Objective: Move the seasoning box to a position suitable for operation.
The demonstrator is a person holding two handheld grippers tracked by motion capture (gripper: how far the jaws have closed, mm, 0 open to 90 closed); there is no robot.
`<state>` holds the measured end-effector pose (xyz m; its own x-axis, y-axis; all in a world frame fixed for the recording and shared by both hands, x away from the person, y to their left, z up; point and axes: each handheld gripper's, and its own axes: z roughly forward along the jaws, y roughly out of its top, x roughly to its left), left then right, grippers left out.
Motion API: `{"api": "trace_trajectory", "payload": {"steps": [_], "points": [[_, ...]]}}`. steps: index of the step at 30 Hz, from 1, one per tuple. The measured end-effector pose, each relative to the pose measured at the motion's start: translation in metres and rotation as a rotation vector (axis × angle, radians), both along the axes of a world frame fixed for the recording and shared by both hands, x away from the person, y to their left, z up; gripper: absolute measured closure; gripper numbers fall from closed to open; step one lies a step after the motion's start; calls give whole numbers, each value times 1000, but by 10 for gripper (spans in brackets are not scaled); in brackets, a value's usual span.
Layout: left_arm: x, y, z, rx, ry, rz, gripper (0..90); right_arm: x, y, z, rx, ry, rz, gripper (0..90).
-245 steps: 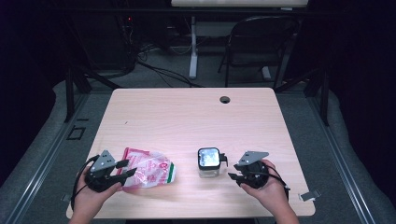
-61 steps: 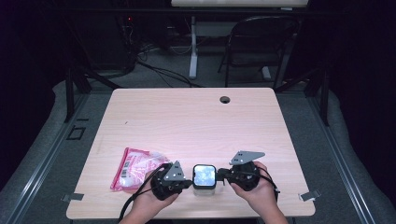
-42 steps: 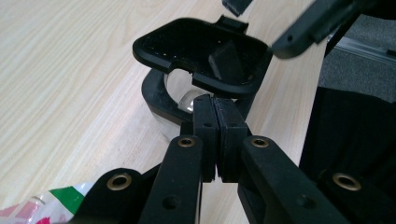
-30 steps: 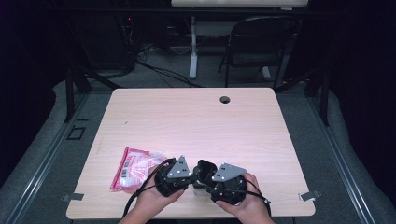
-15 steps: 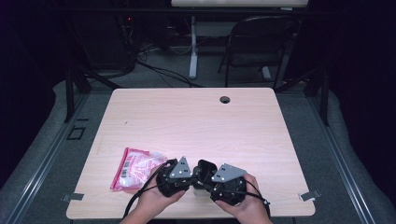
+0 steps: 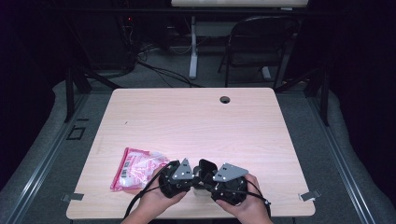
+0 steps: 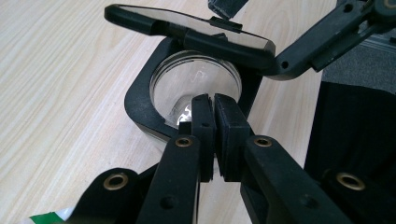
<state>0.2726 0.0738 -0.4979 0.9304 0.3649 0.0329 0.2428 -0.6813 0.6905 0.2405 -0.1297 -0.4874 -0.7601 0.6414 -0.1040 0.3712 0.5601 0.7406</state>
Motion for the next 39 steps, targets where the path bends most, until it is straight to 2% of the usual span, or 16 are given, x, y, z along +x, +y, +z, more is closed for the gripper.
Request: {"api": "trace_trajectory", "payload": {"steps": [5,14,18,26,39], "points": [[2,1,0,-5,16,-3,874,-1,-3,2,9,-3,-6,481],[1,0,0,-1,7,-8,875,-6,-21,10,37,-11,-37,502],[2,0,1,3,9,-16,875,-10,-33,12,52,0,-65,528],[3,0,1,2,10,-21,876,-13,-44,12,54,25,-82,560],[2,0,0,0,7,-18,876,-14,-38,7,42,39,-71,551]]}}
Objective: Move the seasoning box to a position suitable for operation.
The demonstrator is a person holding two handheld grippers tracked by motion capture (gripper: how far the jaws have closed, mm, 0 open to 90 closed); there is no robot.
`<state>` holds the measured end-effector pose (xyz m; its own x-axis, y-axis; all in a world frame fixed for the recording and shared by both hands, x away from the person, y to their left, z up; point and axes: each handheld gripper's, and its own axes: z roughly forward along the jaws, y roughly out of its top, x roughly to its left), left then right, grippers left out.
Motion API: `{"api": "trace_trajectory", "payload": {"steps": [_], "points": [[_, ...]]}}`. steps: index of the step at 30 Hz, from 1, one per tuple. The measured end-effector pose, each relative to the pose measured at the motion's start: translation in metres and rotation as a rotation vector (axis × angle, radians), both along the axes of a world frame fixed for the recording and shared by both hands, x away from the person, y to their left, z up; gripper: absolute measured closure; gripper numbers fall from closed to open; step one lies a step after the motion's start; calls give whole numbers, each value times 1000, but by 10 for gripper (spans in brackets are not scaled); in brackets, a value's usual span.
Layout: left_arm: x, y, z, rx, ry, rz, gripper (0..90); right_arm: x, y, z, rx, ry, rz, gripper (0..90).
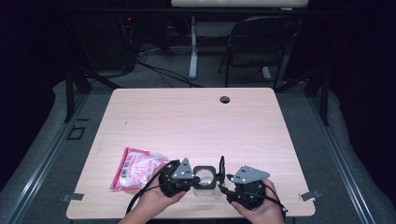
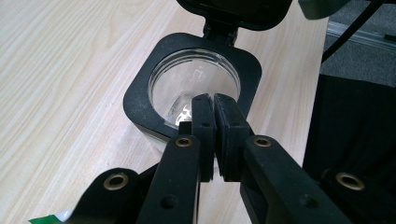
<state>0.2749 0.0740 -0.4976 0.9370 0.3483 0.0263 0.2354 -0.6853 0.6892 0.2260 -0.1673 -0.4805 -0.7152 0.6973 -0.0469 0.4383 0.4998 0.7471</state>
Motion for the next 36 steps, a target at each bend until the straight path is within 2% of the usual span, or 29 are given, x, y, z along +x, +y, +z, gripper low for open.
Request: {"api": "trace_trajectory", "payload": {"steps": [6,10,14,15,22,23,25,29,36], "points": [[0,0,0,-2,4,2,875,3,3,-6,10,10,-5,536],[0,1,0,6,-20,13,849,6,5,-10,17,20,-20,531],[1,9,4,-13,-23,33,833,8,9,-15,12,18,-42,510],[1,15,8,-31,-25,55,823,10,10,-18,15,23,-50,509],[4,34,14,-61,-27,105,747,15,15,-25,11,33,-69,516],[5,39,15,-72,-28,125,736,16,15,-26,24,38,-70,533],[6,44,16,-72,-25,131,729,17,13,-26,11,43,-68,563],[7,51,17,-82,-26,152,719,19,12,-26,18,53,-57,587],[8,62,19,-83,-29,178,706,22,7,-24,21,59,-60,680]]}}
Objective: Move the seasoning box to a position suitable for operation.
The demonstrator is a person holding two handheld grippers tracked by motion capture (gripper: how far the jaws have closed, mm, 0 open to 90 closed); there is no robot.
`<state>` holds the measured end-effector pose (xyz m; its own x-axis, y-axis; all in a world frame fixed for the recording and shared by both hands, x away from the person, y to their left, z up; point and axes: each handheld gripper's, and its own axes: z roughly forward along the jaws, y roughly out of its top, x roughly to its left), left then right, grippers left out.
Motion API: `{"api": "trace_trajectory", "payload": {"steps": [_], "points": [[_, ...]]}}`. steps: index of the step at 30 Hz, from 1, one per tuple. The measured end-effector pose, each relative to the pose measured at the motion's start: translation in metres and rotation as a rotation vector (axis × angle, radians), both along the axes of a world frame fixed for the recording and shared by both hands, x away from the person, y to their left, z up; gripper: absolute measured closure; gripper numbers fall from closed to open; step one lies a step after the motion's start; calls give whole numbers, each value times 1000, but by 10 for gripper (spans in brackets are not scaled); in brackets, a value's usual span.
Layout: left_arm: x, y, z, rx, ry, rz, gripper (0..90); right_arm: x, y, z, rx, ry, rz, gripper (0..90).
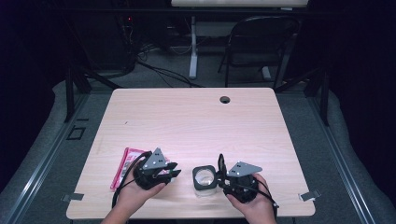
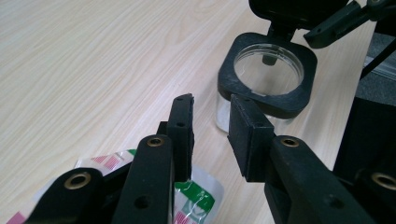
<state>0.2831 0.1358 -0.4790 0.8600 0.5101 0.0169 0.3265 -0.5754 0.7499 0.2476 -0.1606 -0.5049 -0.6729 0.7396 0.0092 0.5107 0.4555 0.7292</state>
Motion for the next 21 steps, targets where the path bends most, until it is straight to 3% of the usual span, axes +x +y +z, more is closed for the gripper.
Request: {"api": "trace_trajectory", "payload": {"steps": [11,16,21], "points": [[0,22,2,-14,-9,59,698,14,-15,1,58,11,25,844],[-3,30,2,-13,-5,81,697,22,-19,0,90,28,50,849],[-5,37,0,-6,-3,102,688,31,-20,0,91,33,73,848]]}}
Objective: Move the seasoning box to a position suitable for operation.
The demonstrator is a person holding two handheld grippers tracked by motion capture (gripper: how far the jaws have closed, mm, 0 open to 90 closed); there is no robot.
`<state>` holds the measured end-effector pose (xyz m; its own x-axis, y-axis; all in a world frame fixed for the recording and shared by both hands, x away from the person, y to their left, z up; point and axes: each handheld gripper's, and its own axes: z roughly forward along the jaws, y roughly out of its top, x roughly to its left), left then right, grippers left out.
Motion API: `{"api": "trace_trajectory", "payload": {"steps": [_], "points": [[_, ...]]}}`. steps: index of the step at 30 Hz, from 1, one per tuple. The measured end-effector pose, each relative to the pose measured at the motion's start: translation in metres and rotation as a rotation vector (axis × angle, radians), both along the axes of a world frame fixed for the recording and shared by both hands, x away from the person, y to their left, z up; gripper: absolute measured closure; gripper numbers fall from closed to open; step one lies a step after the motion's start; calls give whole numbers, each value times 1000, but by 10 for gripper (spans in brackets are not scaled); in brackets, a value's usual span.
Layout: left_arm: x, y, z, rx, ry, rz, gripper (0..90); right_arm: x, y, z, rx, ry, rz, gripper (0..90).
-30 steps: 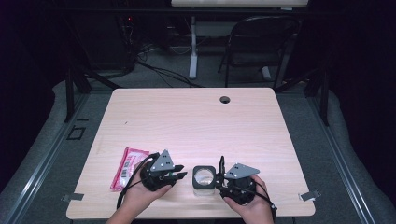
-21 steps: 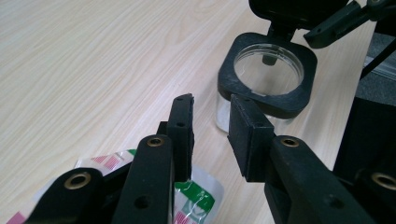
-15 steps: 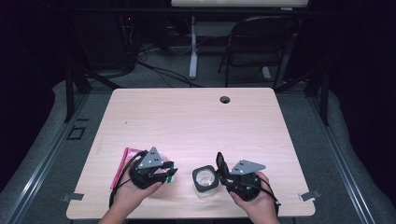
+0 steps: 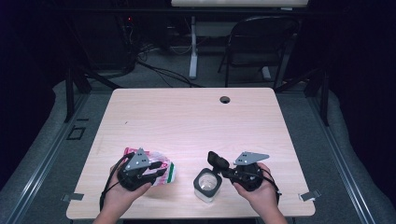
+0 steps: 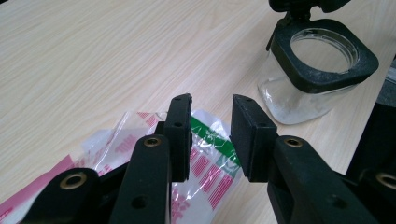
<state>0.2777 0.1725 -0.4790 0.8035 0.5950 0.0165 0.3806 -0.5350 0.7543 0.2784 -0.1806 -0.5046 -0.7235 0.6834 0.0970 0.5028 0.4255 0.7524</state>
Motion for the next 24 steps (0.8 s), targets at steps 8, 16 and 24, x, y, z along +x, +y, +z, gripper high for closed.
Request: {"api": "trace_trajectory", "payload": {"steps": [8,16,24], "points": [[-4,14,0,-9,-15,45,632,11,0,-1,17,-2,-14,793],[-1,16,-1,3,-32,63,586,10,-7,1,35,8,-43,748],[3,14,-6,8,-25,51,589,5,-11,6,43,1,-45,795]]}}
